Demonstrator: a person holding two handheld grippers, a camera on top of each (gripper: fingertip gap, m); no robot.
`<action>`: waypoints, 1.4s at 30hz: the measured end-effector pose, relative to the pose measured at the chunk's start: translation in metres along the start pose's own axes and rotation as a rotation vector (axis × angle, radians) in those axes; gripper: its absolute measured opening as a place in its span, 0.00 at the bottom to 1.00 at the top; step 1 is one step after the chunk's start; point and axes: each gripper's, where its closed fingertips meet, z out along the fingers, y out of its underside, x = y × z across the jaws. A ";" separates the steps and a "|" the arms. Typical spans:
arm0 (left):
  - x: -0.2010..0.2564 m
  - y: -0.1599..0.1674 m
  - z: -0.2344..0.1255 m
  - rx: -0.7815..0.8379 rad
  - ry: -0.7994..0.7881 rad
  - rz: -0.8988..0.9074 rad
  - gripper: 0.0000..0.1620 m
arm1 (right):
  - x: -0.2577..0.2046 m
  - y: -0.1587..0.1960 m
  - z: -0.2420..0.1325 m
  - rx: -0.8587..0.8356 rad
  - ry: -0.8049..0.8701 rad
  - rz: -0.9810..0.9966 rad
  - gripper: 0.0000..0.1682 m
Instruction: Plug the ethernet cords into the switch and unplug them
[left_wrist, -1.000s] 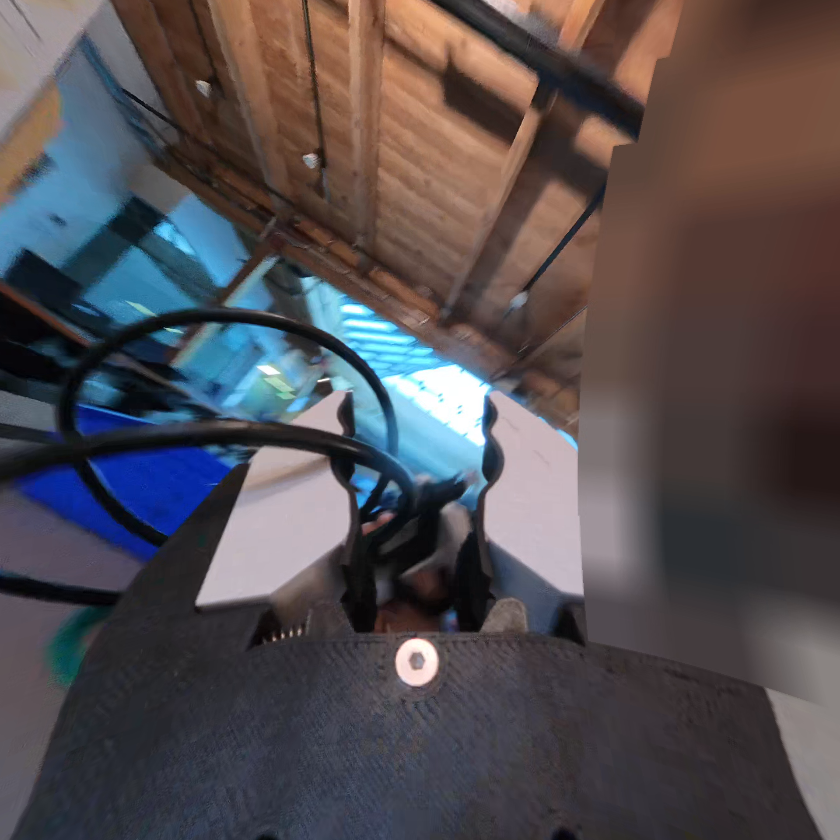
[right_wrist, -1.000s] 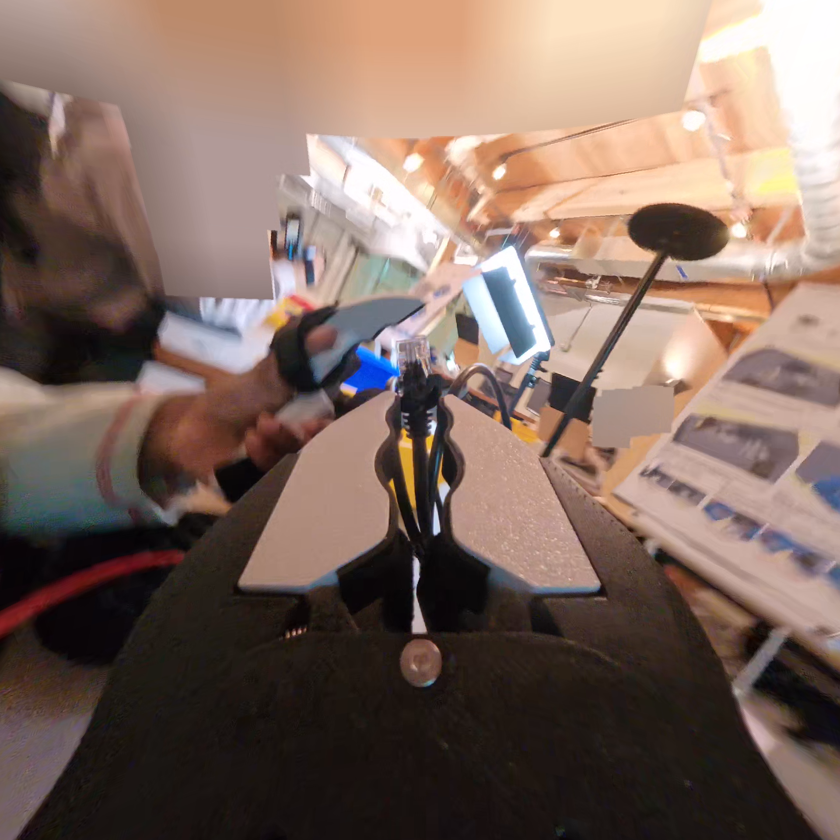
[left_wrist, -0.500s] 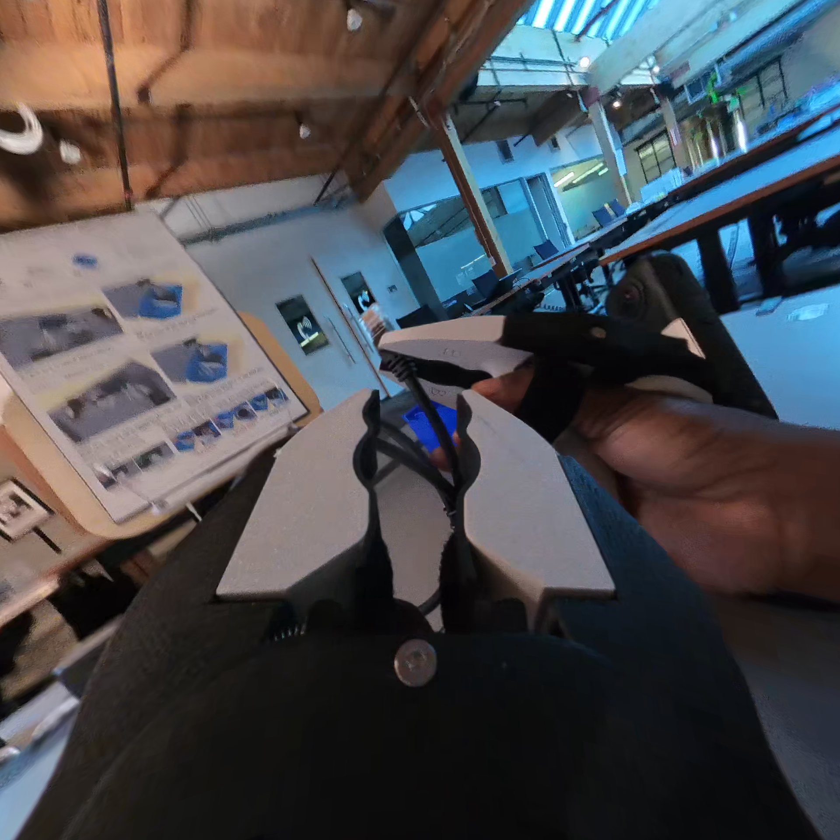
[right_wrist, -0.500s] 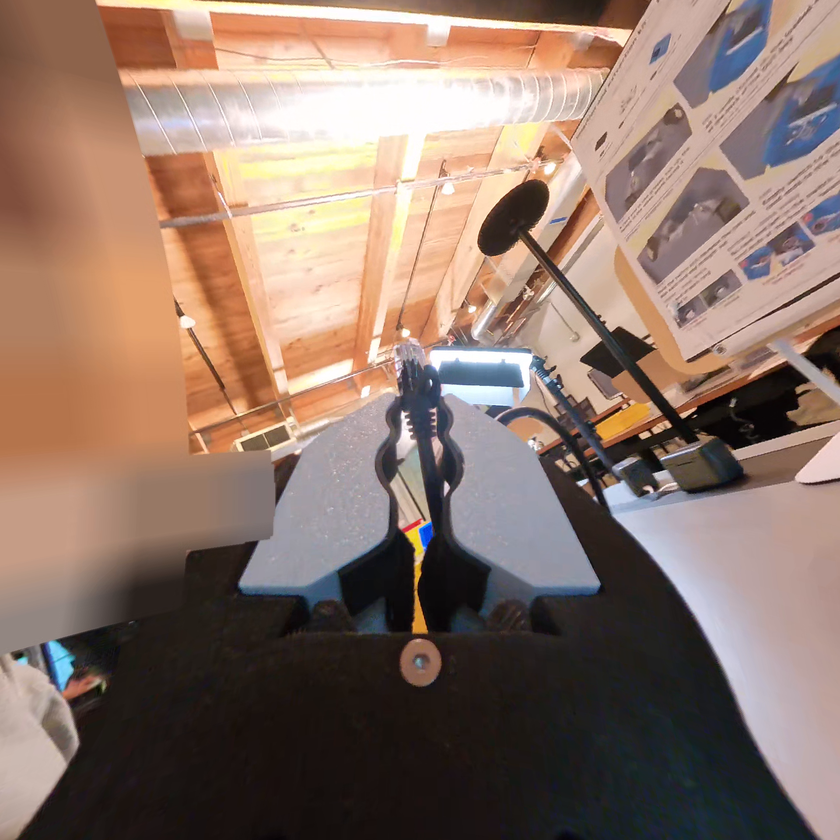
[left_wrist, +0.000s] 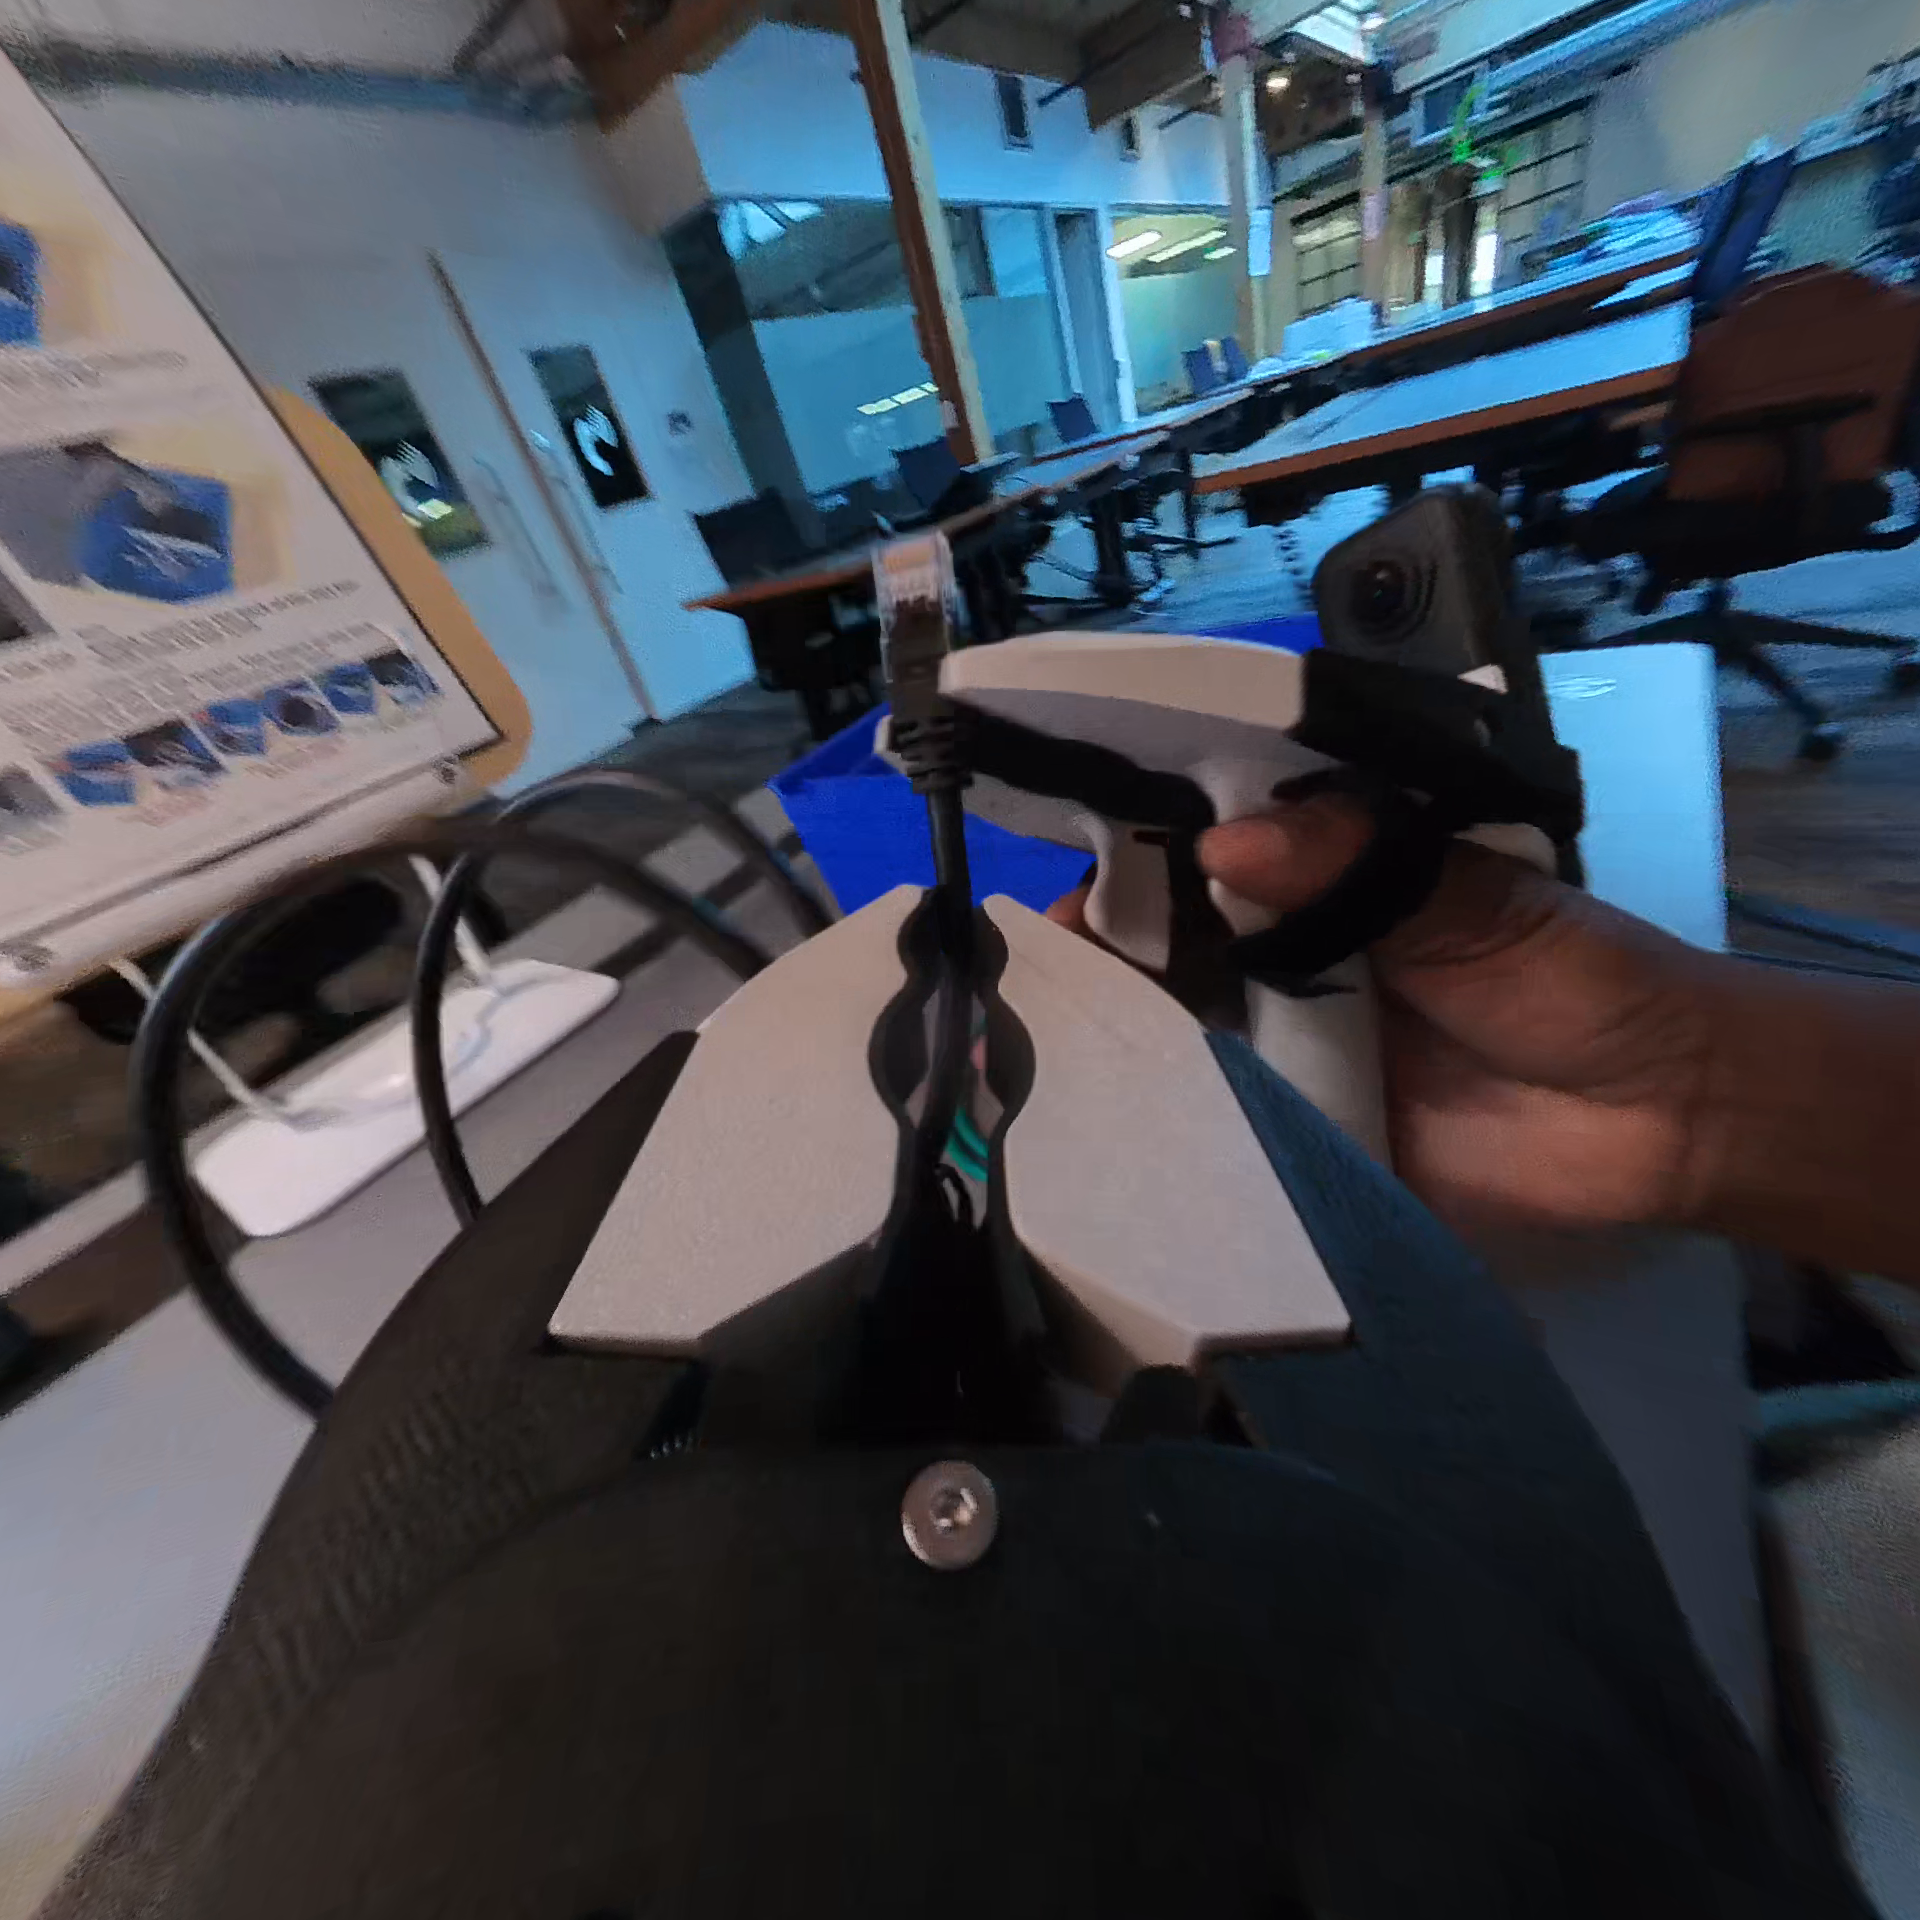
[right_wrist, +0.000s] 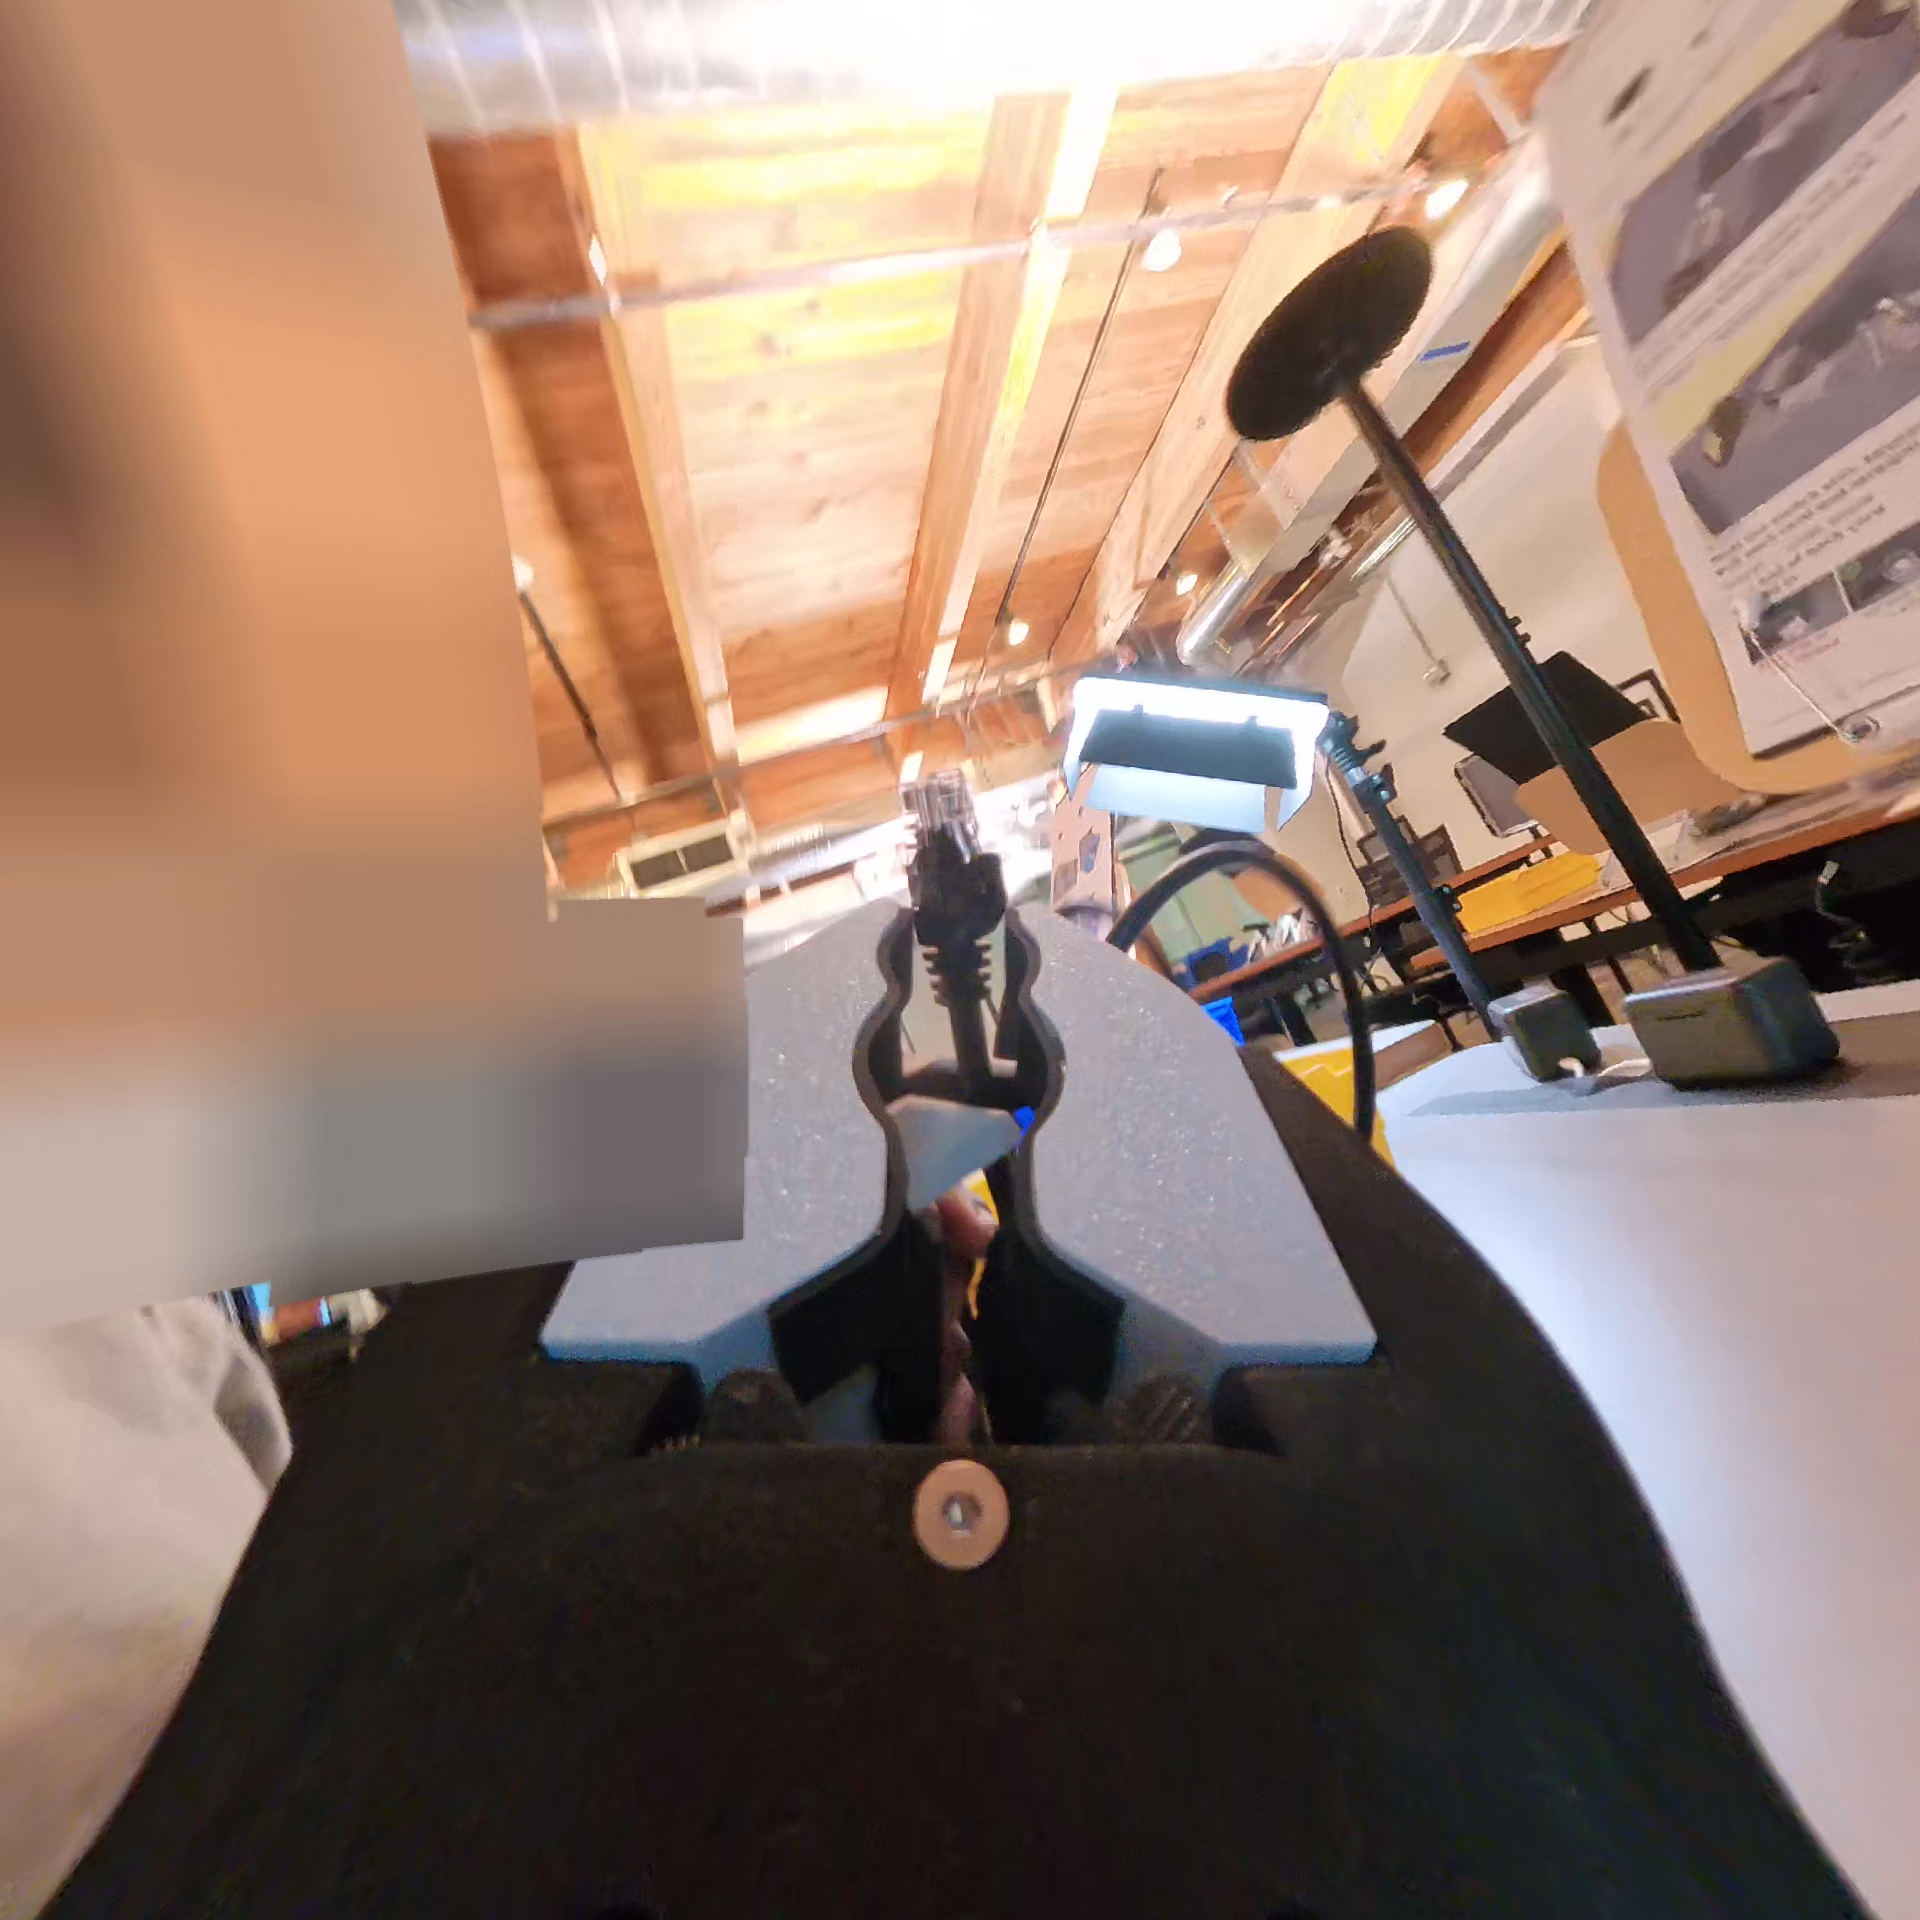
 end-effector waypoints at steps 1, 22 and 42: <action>-0.004 -0.002 -0.006 -0.013 0.041 -0.038 0.03 | -0.002 0.000 -0.001 -0.038 -0.026 -0.052 0.15; 0.037 0.007 -0.074 -0.435 0.816 -0.314 0.04 | -0.043 0.043 -0.014 -0.795 -0.621 -1.678 0.13; 0.021 0.010 -0.043 -0.186 0.401 0.246 0.16 | -0.020 0.051 -0.038 -0.820 -0.385 -0.674 0.08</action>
